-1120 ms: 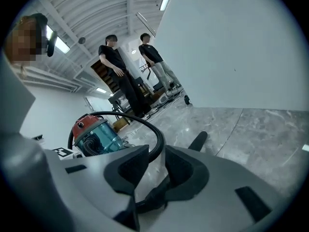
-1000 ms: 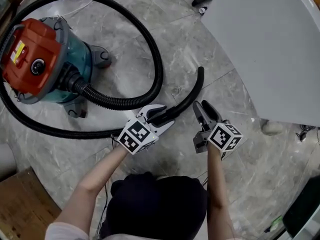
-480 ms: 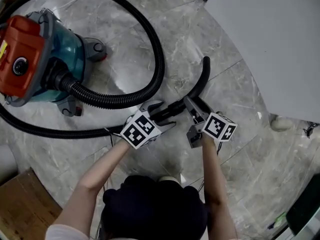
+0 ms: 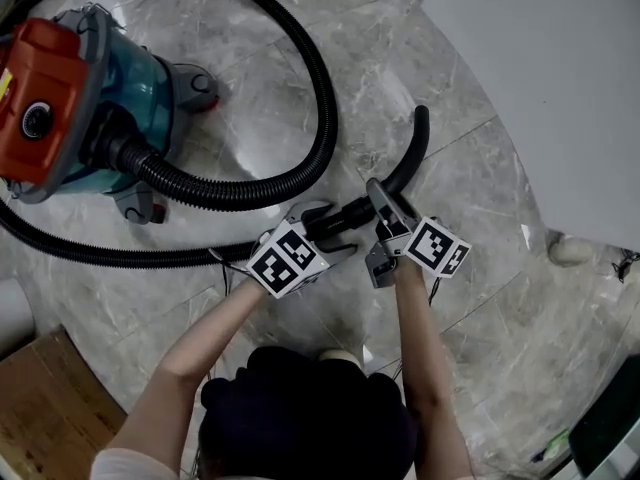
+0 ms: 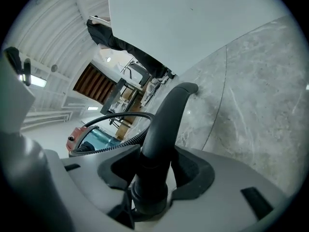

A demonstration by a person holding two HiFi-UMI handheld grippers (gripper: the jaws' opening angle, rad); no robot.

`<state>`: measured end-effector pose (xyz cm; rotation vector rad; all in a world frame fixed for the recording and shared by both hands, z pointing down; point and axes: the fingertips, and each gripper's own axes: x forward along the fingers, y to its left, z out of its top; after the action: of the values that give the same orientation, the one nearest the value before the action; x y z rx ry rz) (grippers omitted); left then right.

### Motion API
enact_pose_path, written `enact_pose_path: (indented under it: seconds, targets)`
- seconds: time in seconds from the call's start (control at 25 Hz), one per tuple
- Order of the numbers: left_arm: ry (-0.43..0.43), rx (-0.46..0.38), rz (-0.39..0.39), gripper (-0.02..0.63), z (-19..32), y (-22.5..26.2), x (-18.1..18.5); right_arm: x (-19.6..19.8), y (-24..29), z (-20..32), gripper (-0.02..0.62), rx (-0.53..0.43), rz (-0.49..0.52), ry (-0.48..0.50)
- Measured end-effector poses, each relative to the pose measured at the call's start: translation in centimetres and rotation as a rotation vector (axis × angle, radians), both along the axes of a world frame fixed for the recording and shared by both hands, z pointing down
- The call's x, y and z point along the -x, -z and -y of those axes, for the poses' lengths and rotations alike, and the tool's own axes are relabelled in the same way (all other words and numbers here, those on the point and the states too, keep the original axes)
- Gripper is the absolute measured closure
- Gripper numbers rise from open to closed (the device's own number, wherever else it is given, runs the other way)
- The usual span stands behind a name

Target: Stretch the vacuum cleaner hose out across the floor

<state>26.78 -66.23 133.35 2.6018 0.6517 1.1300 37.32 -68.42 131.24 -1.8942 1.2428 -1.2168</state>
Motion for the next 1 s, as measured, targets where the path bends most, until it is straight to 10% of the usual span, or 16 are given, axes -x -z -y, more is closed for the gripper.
enact_pose_path:
  seconds: [0.68, 0.8, 1.0]
  targets:
    - [-0.115, -0.153, -0.046, 0.266, -1.2, 2.5, -0.5, 0.4, 12.7, 0.8, 0.419, -0.245, -0.1, 0.057]
    - [-0.111, -0.175, -0.077, 0.443, -1.4, 3.6, -0.8, 0.1, 13.8, 0.4, 0.419, -0.256, -0.101, 0.053]
    - [-0.127, -0.104, -0.059, 0.448, -2.3, 5.5, -1.2, -0.7, 15.4, 0.1, 0.419, -0.279, -0.085, 0.028]
